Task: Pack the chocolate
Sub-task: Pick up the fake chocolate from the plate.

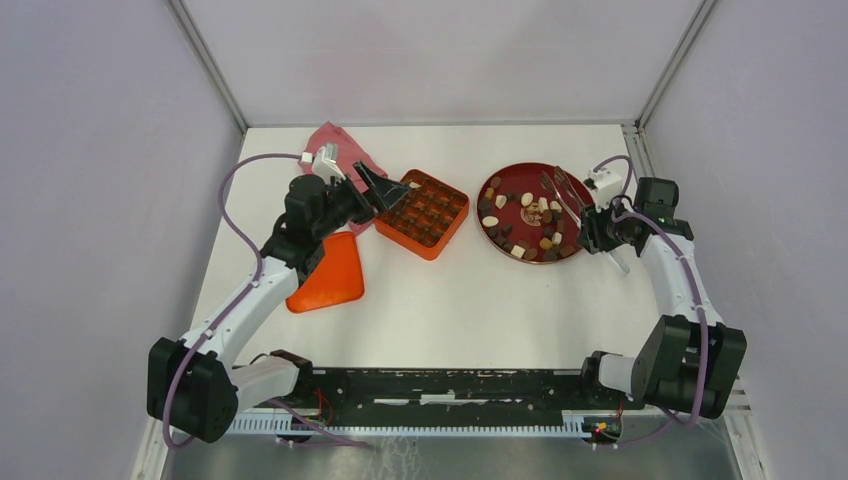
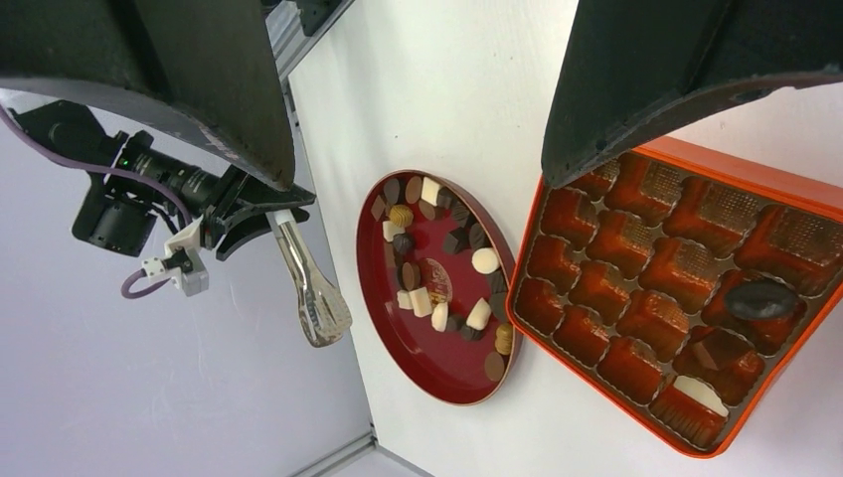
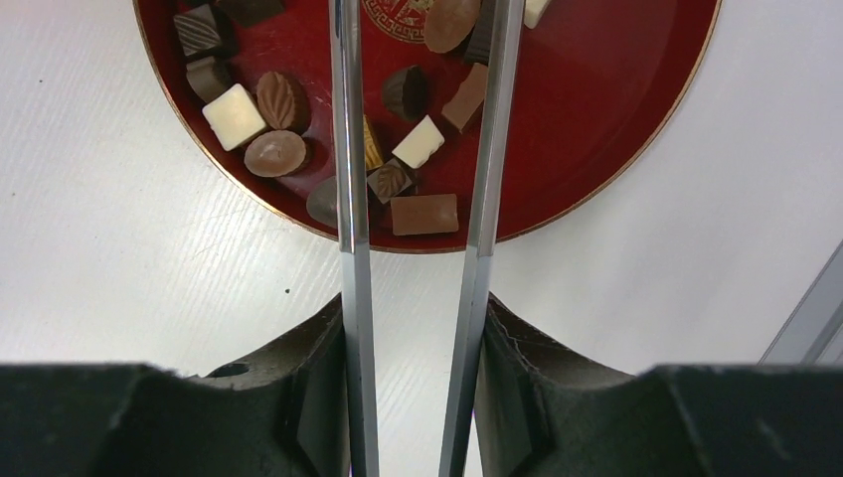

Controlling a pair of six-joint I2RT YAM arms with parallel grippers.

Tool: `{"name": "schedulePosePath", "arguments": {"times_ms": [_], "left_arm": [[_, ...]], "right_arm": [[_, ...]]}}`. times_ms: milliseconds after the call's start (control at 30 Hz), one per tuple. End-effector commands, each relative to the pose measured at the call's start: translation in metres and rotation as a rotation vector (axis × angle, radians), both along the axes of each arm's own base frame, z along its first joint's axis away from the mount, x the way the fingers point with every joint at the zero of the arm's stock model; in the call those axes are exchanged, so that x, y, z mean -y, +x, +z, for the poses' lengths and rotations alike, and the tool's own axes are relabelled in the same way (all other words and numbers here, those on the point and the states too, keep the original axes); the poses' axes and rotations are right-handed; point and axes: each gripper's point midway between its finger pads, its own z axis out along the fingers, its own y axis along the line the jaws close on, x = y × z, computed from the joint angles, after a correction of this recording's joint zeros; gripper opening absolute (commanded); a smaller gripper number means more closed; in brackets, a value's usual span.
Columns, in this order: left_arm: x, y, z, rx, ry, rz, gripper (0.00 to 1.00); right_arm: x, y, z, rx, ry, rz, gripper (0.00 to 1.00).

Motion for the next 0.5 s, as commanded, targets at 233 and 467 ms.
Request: {"name": "schedulePosePath", "arguments": {"times_ms": [233,467], "left_arm": [[-0.004,-0.014,-0.003,0.143,0.239,-0.121,0.98],[-0.017,-0.026,-0.024,0.181,0.395,-0.169,0.97]], "right_arm": [[0.015,0.031,0.033,0.113,-0.069,0.044,0.45],[0.025,0.034,0.016,0.059,-0.123,0.065,0.45]]}}
